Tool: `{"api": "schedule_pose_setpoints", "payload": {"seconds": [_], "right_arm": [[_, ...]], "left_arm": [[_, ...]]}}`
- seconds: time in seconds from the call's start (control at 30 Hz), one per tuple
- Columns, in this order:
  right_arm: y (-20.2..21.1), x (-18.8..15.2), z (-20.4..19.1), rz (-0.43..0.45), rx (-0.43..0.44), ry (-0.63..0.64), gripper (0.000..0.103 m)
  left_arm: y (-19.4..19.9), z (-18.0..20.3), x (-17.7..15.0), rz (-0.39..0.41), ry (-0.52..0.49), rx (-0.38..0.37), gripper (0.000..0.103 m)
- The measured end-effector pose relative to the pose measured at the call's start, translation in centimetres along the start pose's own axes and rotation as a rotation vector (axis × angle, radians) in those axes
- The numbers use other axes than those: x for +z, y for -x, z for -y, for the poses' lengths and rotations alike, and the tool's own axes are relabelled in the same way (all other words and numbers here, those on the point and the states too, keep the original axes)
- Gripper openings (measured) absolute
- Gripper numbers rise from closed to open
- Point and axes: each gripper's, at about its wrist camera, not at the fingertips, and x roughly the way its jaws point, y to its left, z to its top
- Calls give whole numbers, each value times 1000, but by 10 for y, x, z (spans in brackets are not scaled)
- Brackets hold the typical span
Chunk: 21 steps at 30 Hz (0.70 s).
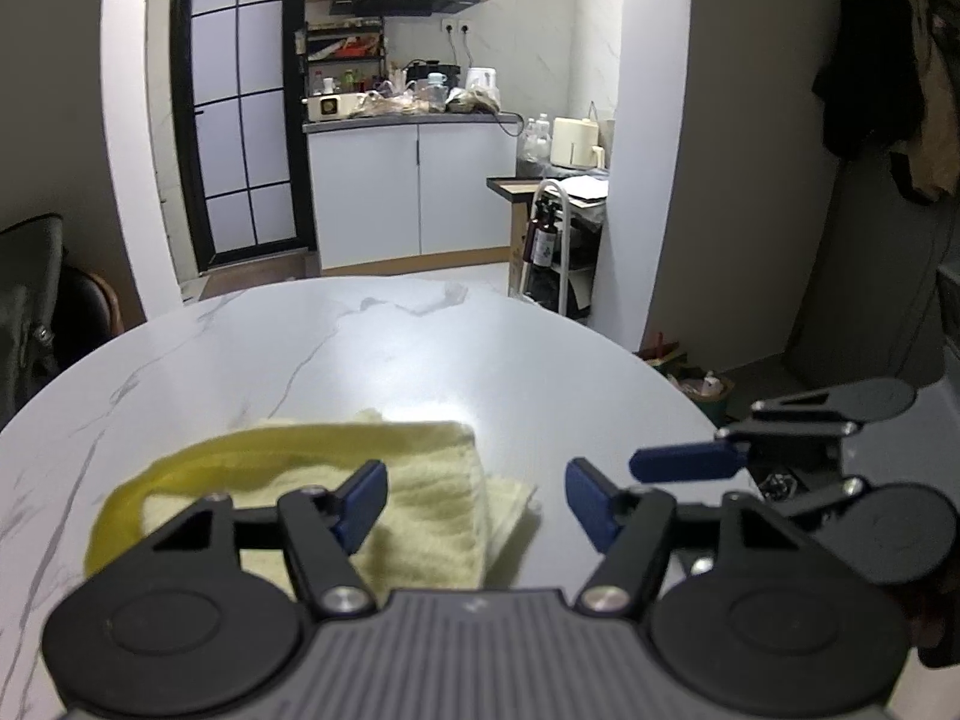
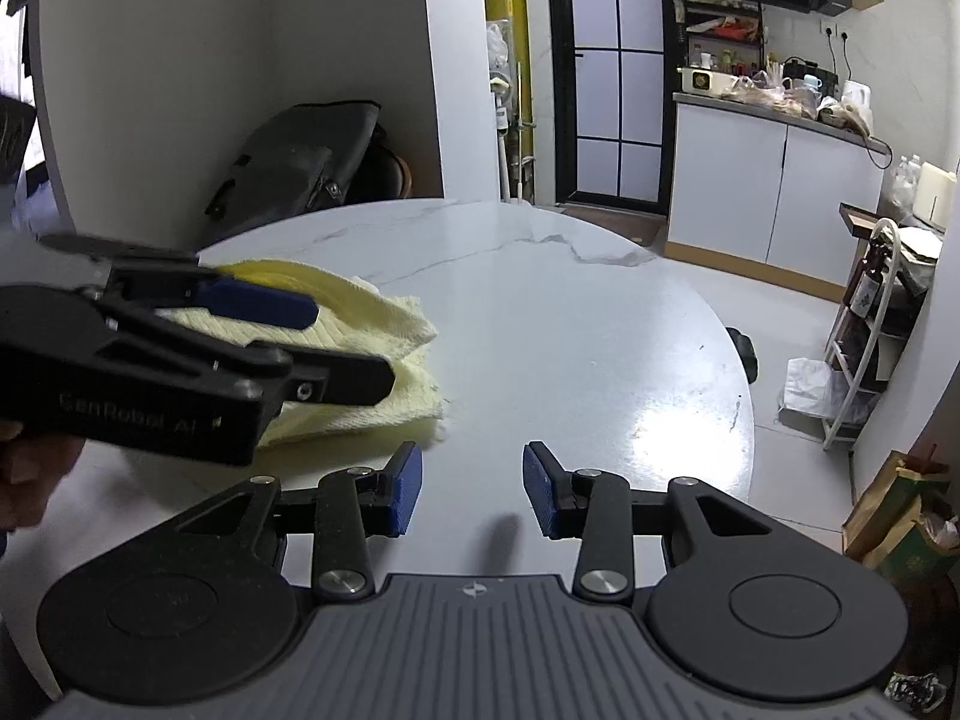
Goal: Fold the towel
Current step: 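Move the left tool toward the towel while the right tool approaches its other edge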
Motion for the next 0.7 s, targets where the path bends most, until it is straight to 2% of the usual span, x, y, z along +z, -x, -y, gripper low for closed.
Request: {"api": "schedule_pose_setpoints", "payload": {"seconds": [0.5,0.7], "right_arm": [[-2,-3,19,1,16,53,42],[-1,-5,22,-2,18,51,42]], "left_arm": [[-30,0,1,-63,-13,0,68],[-38,2,1,-79,-22,1,59]]}}
